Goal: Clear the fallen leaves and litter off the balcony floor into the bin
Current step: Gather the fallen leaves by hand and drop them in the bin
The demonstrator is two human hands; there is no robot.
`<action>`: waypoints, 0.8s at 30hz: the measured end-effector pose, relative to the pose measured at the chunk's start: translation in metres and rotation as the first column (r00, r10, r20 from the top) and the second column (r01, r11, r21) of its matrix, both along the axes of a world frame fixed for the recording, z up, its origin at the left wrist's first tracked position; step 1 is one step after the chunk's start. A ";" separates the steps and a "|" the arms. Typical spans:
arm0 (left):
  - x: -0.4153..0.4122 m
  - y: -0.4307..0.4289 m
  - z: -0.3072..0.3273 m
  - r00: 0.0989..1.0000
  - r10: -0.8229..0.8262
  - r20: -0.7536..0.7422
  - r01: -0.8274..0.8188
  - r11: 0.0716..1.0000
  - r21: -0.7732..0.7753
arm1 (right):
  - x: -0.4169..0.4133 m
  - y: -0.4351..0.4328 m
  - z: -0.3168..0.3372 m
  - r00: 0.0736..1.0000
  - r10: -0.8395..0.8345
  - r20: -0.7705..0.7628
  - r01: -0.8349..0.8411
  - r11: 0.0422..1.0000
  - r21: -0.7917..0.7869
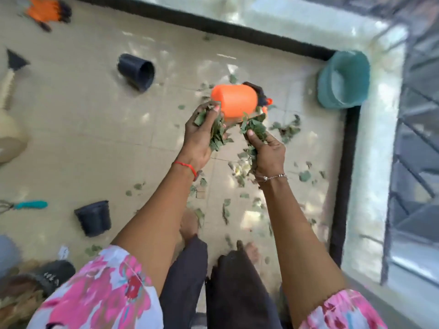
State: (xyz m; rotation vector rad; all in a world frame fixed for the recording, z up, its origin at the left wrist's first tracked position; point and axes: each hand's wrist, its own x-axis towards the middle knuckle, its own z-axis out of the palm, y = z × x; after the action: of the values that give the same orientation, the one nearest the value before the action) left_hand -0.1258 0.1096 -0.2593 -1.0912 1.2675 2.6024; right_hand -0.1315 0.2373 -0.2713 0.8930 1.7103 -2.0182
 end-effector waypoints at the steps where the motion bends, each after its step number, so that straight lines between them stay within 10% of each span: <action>1: 0.003 0.022 -0.001 0.997 -0.073 -0.006 0.073 0.997 0.003 | 0.010 0.023 0.000 0.999 -0.053 0.007 0.053 0.998 0.014; 7: 0.057 0.158 -0.016 0.886 -0.463 -0.038 0.465 0.881 0.087 | 0.111 0.161 -0.007 0.942 -0.325 0.081 0.323 0.946 0.038; 16: 0.204 0.336 -0.061 0.463 -0.881 0.091 0.866 0.472 0.162 | 0.324 0.323 -0.043 0.685 -0.700 0.201 0.672 0.714 0.196; 24: 0.310 0.458 -0.115 0.148 -0.963 0.224 0.983 0.117 -0.145 | 0.448 0.393 -0.096 0.453 -0.854 0.257 0.772 0.520 0.366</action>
State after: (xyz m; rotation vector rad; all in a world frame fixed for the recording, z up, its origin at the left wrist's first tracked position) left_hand 0.1842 0.5671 -0.3742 -0.0728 1.5326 1.3000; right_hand 0.3162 0.6302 -0.3676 2.4230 1.3211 -1.8855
